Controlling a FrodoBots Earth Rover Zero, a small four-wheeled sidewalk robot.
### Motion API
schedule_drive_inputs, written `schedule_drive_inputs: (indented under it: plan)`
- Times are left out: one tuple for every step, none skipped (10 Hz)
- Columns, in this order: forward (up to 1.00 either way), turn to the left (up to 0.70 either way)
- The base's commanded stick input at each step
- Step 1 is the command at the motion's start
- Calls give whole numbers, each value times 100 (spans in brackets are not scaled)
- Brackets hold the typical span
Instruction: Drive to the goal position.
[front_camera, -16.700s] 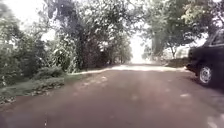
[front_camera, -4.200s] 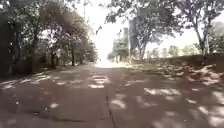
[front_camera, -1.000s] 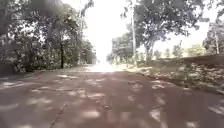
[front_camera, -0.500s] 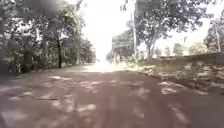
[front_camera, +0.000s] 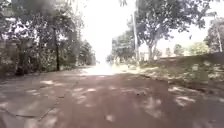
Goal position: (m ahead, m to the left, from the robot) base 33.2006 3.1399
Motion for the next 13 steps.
schedule_drive_inputs:
  plan:
    - [100, 0]
    - [100, 0]
    - [100, 0]
    - [100, 0]
    - [100, 0]
    - [100, 0]
    - [100, 0]
    - [100, 0]
    - [100, 0]
    - [100, 0]
    - [100, 0]
    - [100, 0]
    - [100, 0]
